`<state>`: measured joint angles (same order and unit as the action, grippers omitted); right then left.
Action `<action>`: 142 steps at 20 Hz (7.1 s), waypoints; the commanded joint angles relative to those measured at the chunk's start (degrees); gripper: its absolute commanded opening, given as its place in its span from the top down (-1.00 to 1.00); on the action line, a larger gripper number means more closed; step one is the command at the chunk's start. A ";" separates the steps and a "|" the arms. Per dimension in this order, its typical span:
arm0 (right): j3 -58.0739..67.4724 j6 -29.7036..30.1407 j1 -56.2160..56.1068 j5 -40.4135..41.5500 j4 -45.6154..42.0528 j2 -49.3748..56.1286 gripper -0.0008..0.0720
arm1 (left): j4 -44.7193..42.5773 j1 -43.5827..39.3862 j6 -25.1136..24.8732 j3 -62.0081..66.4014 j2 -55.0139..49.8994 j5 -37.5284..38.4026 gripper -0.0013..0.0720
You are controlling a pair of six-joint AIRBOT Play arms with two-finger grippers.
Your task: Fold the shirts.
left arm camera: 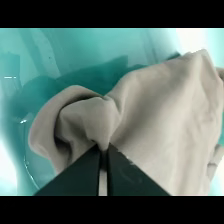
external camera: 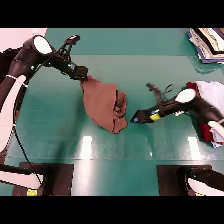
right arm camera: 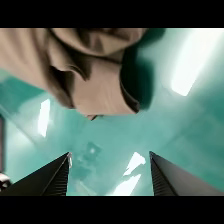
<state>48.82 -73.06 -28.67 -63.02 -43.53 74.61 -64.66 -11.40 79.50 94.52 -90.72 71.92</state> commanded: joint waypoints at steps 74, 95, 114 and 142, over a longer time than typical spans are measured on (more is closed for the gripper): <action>-0.68 -4.00 20.70 0.11 -7.67 -29.22 0.94 | 13.55 2.10 -4.09 -30.77 15.76 -9.73 0.90; 73.31 -11.21 20.79 -18.71 -36.04 -22.51 0.94 | 1.33 7.39 0.02 24.30 46.53 -11.87 0.90; 47.39 -13.49 20.79 -7.72 -31.21 20.74 0.94 | -5.77 7.39 1.03 4.72 -9.01 -19.50 0.89; 10.75 -7.89 20.81 -10.54 -23.45 -13.27 -0.07 | 4.48 20.26 -0.15 -58.64 32.68 -1.11 -0.51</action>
<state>64.20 -80.95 -7.88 -74.00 -67.05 65.34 -65.52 8.78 81.28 47.00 -63.66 73.71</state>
